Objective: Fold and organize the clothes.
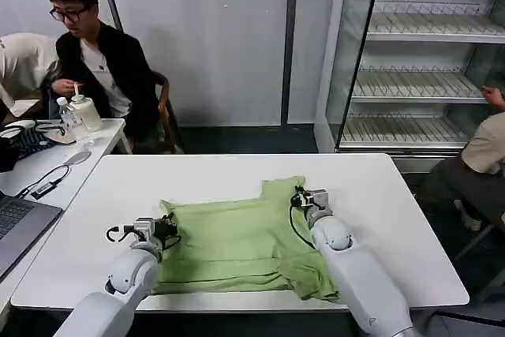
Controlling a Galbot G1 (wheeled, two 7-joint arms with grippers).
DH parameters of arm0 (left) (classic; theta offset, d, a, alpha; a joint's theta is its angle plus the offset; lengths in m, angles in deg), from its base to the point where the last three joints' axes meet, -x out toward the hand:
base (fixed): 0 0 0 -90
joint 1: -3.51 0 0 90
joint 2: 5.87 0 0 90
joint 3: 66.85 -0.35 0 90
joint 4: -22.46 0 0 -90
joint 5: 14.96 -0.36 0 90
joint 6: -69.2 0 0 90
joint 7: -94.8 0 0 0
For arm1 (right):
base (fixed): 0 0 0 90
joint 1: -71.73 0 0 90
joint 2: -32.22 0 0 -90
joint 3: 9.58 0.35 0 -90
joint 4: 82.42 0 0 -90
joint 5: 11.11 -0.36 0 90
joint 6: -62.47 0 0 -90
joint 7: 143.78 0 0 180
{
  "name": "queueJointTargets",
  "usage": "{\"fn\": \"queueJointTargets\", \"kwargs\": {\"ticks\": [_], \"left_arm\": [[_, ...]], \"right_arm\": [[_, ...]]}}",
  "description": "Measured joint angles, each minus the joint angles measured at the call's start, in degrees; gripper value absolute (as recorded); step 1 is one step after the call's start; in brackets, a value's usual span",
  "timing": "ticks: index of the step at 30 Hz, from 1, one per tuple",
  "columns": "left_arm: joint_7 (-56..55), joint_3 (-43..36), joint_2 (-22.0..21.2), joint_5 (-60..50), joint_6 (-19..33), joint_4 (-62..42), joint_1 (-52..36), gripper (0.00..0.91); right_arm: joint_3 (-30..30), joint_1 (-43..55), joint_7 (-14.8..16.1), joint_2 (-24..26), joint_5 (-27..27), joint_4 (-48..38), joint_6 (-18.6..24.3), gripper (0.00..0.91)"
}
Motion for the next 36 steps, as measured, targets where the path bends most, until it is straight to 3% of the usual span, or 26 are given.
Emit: {"fn": "queueJointTargets", "kwargs": {"ticks": [17,36], "left_arm": [[-0.11,0.72,0.28,0.2,0.39,1.97,-0.48,0.02],[-0.52,3.93,2.15,0.25,0.65,8.61,4.53,0.02]], "right_arm": [[-0.27,-1.94,0.19,1.19,-1.1,7.46,5.13,0.0],[1.56,-11.04,-3.6,4.87,0.19,24.92,4.25,0.0]]}}
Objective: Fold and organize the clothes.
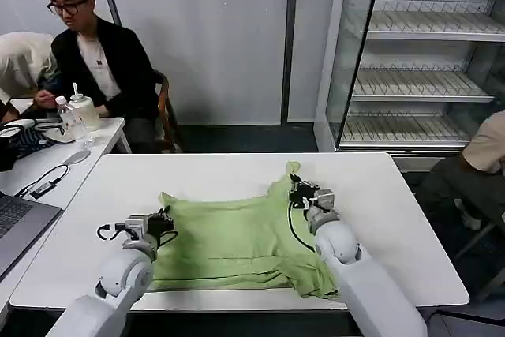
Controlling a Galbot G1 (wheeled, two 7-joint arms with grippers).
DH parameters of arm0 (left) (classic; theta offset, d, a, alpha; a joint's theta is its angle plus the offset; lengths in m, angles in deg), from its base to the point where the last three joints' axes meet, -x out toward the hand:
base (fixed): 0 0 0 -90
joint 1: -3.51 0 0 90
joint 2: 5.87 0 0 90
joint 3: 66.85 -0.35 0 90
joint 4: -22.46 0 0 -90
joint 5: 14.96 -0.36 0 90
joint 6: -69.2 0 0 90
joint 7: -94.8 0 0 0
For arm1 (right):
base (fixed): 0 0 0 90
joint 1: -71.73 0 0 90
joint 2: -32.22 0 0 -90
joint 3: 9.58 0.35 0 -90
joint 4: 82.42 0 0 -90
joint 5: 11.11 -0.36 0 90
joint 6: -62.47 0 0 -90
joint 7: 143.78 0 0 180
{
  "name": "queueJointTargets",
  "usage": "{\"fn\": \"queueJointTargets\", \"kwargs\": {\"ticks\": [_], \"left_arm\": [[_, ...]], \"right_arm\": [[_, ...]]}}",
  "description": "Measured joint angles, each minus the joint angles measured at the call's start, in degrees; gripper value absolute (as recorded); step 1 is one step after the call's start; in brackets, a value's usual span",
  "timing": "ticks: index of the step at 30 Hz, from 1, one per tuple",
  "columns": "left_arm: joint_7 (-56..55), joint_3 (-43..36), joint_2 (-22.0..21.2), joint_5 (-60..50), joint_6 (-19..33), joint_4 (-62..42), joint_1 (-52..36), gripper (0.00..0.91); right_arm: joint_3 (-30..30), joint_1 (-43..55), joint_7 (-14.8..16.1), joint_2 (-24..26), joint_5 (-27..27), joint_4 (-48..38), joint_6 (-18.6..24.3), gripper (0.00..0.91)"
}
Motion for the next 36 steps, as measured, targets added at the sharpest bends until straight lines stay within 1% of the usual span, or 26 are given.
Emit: {"fn": "queueJointTargets", "kwargs": {"ticks": [6,16,24,36], "left_arm": [[-0.82,2.41,0.6,0.0,0.07,5.33,4.27,0.02],[-2.35,4.25,0.3,-0.14,-0.02,11.22,9.3,0.02],[-4.91,4.73,0.01,-0.07,0.62,13.29,11.89,0.02],[-9.05,5.37,-0.01,0.47,1.0,14.16,14.04,0.02]], "right_arm": [[0.76,-5.88,-2.35,0.16,1.71,5.82,-0.41,0.0],[1.8,-13.46,-5.98,0.37,4.14,11.72,-1.06,0.0],[2.71,-16.63,-8.4,1.05,4.82,15.89,-1.97,0.0],[3.15,-18.74,-11.87,0.97,5.55,20.41,-3.17,0.0]]}}
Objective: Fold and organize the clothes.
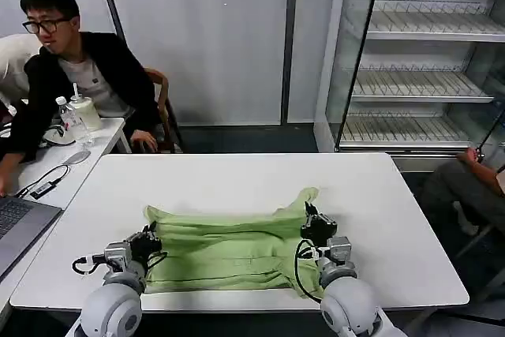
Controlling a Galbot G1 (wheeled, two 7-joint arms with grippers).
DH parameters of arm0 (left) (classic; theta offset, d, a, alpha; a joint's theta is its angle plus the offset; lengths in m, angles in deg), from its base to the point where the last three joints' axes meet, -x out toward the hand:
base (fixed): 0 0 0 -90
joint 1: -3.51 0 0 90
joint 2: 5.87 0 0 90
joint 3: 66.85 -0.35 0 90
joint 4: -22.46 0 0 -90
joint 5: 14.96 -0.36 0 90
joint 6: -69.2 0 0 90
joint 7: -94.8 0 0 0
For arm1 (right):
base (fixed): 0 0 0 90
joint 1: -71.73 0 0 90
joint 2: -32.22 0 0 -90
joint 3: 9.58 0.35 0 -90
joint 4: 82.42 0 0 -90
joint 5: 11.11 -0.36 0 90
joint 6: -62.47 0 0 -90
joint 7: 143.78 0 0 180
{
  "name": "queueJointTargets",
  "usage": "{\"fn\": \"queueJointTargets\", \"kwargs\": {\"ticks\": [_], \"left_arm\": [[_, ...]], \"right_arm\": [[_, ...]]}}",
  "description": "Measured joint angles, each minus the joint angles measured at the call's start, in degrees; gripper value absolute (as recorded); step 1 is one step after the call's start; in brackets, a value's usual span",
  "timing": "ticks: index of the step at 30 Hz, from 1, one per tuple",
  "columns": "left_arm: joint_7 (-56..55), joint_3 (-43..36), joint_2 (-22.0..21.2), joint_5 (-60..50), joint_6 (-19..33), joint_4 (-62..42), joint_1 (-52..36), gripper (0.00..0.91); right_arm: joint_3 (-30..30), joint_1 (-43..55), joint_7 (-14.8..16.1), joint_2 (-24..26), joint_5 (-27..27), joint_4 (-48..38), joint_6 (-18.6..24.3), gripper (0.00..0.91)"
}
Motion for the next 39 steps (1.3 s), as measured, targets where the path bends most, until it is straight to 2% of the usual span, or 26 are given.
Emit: {"fn": "queueJointTargets", "kwargs": {"ticks": [17,39], "left_arm": [[-3.15,-0.05,-0.14,-0.37,0.03,2.29,2.62,0.02],[-3.66,-0.18,-1.19,-2.1,1.08,1.87,5.4,0.02]], "right_arm": [[0.27,-4.73,-7.91,-1.64,2.74,3.51,-1.94,0.0],[-0.19,-12.64,-13.21,-3.98,5.96,1.86,1.91,0.0]]}}
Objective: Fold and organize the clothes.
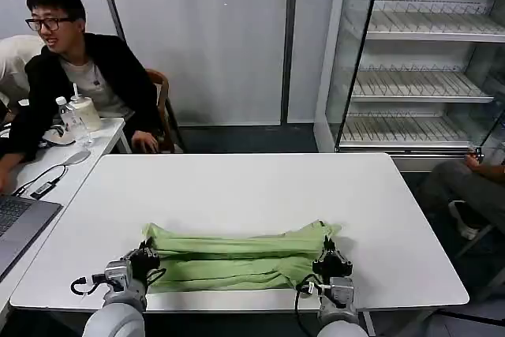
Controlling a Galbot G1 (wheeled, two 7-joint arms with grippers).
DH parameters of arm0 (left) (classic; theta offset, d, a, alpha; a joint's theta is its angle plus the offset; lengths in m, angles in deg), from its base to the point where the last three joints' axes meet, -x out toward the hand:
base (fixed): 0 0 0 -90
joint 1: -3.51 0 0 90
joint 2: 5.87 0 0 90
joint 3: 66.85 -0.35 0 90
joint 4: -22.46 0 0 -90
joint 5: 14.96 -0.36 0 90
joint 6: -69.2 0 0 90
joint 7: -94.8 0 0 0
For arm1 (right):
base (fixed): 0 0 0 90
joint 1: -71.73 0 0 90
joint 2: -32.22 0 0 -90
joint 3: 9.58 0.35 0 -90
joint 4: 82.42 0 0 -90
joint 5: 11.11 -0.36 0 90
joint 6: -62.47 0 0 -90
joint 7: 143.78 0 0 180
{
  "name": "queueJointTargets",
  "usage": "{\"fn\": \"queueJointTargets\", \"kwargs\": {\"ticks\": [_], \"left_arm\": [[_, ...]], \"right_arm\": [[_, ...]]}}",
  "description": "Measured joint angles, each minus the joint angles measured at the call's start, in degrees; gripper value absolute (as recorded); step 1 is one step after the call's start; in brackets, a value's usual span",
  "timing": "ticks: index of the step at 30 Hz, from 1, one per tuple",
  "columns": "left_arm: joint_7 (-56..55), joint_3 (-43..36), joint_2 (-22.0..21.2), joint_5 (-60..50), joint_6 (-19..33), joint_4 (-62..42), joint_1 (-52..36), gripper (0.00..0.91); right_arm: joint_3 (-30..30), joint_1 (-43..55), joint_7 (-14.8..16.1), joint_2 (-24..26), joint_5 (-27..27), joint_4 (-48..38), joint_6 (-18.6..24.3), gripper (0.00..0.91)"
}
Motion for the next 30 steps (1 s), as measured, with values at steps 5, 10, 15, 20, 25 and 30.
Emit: {"fn": "queueJointTargets", "kwargs": {"ticks": [5,10,15,20,25,30], "left_arm": [[0.04,-0.33,-0.49,-0.6,0.36,-0.61,0.64,0.02],[0.03,-0.72,-0.94,-1.27,0.6,-1.12,1.23,0.02],[-0.21,-0.72,-1.28,-1.83,0.86,-1.26,2.0,0.03],[-0.39,-0.73,-1.67,-2.3,1.04,-1.27,2.68,0.907],[-0.4,-0.44,-1.62,-2.33,0.94,-1.51,2.49,0.907],[-0.56,-0.27,-1.56,-2.61,0.93,-1.53,2.09,0.907]], "right_arm": [[-0.06,-0.21,-0.36,-0.36,0.07,-1.14,0.93,0.0],[-0.28,-0.17,-0.51,-0.68,0.1,-2.65,1.47,0.0],[-0.37,0.11,-0.61,-0.77,0.13,-3.62,1.78,0.0],[-0.61,0.27,-0.98,-1.15,0.36,-4.46,1.89,0.907],[-0.97,0.07,-1.11,-1.23,0.76,-4.56,2.04,0.907],[-0.91,0.06,-1.26,-1.24,0.81,-4.47,2.16,0.907]]}}
